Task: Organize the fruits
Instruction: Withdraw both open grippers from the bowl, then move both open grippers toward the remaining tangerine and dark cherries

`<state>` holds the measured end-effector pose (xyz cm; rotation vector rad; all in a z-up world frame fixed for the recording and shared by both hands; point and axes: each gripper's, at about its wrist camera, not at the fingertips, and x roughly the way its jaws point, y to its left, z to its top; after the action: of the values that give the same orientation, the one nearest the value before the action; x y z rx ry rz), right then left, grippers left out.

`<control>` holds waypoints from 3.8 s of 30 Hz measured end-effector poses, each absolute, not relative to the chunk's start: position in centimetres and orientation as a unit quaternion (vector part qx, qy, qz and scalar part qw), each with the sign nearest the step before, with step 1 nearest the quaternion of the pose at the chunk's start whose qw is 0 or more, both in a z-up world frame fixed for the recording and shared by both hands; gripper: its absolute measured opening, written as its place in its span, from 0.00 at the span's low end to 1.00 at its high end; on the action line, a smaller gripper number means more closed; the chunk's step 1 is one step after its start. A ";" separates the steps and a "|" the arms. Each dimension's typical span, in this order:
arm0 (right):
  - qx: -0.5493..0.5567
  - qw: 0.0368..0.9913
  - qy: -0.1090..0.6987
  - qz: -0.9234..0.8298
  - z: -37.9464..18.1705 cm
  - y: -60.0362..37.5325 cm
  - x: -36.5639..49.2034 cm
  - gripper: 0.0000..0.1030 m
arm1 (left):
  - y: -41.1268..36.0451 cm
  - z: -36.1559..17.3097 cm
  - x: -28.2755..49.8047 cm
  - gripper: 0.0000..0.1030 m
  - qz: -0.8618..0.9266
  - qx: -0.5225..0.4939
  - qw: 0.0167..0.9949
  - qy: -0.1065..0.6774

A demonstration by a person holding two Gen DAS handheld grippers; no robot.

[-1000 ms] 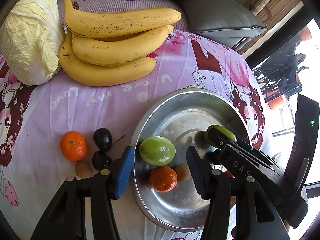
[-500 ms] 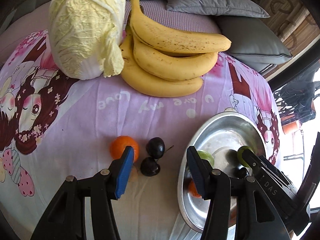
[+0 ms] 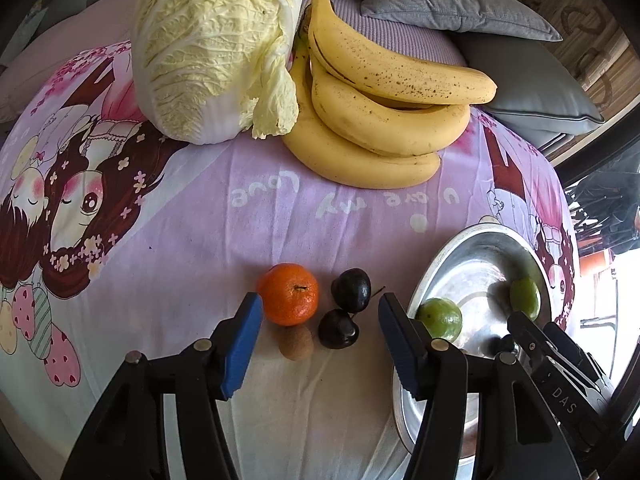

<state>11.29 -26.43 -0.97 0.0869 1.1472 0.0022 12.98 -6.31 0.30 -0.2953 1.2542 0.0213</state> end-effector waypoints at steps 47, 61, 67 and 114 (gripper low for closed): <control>0.028 0.834 0.549 0.050 -1.2 -23.9 10.8 1.00 | -0.1 -0.7 9.6 0.92 0.080 -0.168 0.795 0.578; 0.017 0.836 0.540 0.096 -0.3 -20.1 10.3 1.00 | 5.0 -0.5 8.7 0.92 0.111 -0.192 0.790 0.571; 0.003 0.833 0.543 0.111 -0.4 -18.3 10.1 1.00 | 8.3 -0.4 7.9 0.92 0.137 -0.216 0.786 0.563; 0.025 0.839 0.524 0.144 -1.3 -15.7 12.6 1.00 | 7.8 -0.1 9.9 0.92 0.099 -0.182 0.813 0.544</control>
<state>12.63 -15.74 -1.31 0.0519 1.1089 0.3047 9.86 7.76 -0.12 -0.3878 1.1613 0.2122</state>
